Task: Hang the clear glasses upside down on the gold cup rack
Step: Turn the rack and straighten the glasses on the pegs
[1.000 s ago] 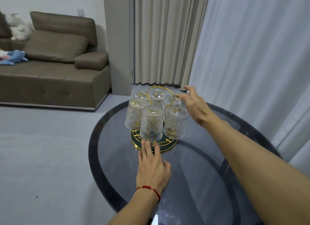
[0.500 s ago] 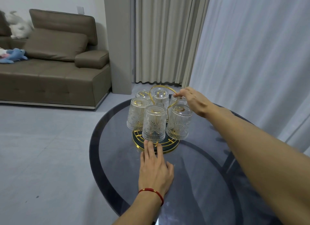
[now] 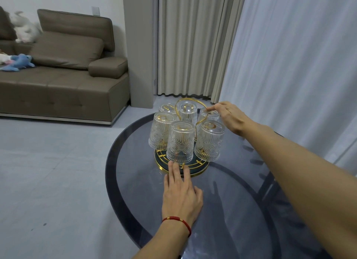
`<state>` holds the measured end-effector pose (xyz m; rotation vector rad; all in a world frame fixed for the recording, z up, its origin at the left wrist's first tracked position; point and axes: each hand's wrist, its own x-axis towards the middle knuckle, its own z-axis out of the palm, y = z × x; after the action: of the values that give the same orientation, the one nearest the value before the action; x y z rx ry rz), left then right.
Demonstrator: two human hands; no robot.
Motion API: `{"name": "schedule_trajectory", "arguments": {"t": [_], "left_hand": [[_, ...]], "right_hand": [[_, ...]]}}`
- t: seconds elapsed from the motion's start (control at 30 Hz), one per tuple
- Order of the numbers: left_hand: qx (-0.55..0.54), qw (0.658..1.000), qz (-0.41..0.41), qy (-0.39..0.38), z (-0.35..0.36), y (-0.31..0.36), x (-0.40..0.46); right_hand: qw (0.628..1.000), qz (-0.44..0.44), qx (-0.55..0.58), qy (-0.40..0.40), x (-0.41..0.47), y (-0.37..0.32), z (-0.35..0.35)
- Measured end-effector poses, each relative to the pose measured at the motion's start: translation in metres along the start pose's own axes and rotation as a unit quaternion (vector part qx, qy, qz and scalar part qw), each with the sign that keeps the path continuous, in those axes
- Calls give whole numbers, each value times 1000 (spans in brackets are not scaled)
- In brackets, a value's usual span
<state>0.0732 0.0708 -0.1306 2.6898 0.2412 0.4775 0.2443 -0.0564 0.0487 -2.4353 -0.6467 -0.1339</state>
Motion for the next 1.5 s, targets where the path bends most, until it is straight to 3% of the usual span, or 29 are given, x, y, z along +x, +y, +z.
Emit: {"name": "schedule_trajectory", "arguments": {"t": [0.23, 0.43, 0.7, 1.0, 1.5], "left_hand": [[4, 1000, 1, -3, 0, 0, 0], [4, 1000, 2, -5, -1, 1, 0], [12, 1000, 5, -12, -3, 0, 1], [16, 1000, 6, -9, -4, 1, 1], [15, 1000, 4, -11, -3, 1, 1]], "right_hand": [[988, 69, 135, -19, 14, 0, -1], [979, 35, 201, 22, 26, -21, -3], [982, 16, 125, -139, 50, -61, 10], [989, 60, 34, -134, 64, -58, 16], [987, 66, 31, -142, 81, -56, 16]]}}
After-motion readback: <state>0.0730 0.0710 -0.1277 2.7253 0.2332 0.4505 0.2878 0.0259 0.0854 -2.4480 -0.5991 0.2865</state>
